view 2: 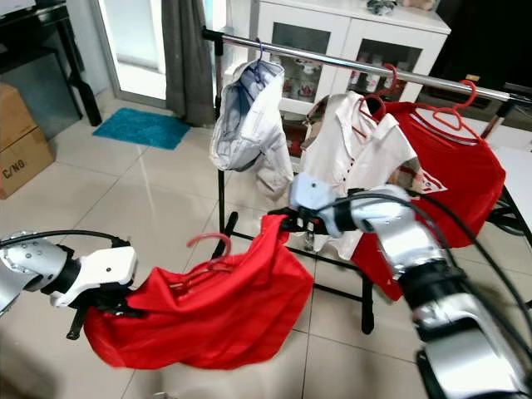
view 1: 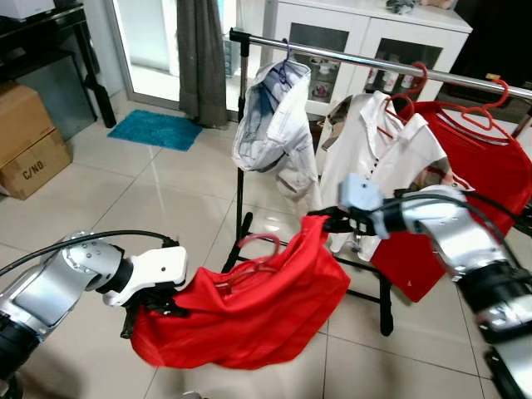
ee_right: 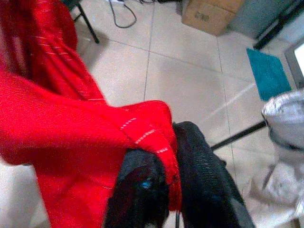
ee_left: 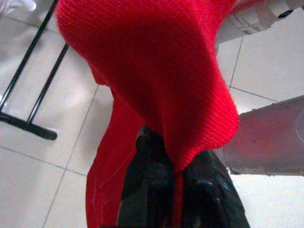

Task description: Hang hanger

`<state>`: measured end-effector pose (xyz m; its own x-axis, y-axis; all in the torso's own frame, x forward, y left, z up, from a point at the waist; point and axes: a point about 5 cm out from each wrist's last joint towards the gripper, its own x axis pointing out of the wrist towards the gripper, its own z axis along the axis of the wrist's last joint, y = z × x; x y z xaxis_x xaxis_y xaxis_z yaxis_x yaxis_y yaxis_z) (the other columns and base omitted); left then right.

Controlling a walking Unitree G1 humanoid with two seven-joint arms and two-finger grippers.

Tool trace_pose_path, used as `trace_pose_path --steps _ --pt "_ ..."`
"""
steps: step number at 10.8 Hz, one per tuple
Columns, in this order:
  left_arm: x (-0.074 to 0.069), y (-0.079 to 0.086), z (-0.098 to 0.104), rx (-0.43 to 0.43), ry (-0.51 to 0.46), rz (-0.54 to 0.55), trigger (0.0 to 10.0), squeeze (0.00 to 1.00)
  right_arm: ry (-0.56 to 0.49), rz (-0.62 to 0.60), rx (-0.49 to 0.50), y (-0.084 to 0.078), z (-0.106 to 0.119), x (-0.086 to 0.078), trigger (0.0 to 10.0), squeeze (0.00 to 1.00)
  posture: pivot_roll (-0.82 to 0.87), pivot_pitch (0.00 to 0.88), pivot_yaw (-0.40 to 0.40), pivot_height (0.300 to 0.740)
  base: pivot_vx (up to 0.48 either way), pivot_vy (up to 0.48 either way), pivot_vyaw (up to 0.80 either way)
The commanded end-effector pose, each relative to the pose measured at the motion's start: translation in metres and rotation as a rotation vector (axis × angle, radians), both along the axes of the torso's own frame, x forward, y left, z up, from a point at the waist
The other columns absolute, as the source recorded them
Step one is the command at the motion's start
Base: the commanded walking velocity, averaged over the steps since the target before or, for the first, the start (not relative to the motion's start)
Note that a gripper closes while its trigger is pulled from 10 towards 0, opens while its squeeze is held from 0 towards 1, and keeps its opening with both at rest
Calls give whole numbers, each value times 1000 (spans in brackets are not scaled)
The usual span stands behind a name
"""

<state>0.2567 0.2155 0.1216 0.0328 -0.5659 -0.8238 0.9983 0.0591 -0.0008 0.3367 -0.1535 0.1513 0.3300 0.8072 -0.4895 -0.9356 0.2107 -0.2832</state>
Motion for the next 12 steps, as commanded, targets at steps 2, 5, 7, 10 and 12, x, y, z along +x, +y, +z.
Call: trace_pose_path --steps 2,5,7,10,12 --pt "4 -11 11 -48 -50 -41 0 0 1 -42 -16 0 0 5 10000 1000 -58 0 -48 740 0 0 0" --pt "7 -11 15 -96 -76 -32 0 0 63 8 -165 -4 -16 0 10000 1000 -63 0 -51 740 0 0 0" --pt "8 -5 16 -94 -78 -8 0 0 40 62 -225 -15 -12 -3 10000 1000 -67 0 -54 740 0 0 0" --pt "11 -2 17 -107 -107 17 0 0 -21 42 -217 -30 10 2 10000 1000 -75 0 -52 740 0 0 0" --pt "12 1 20 -142 -138 42 0 0 63 67 -144 -47 17 -13 10000 1000 -85 0 -50 740 0 0 0"
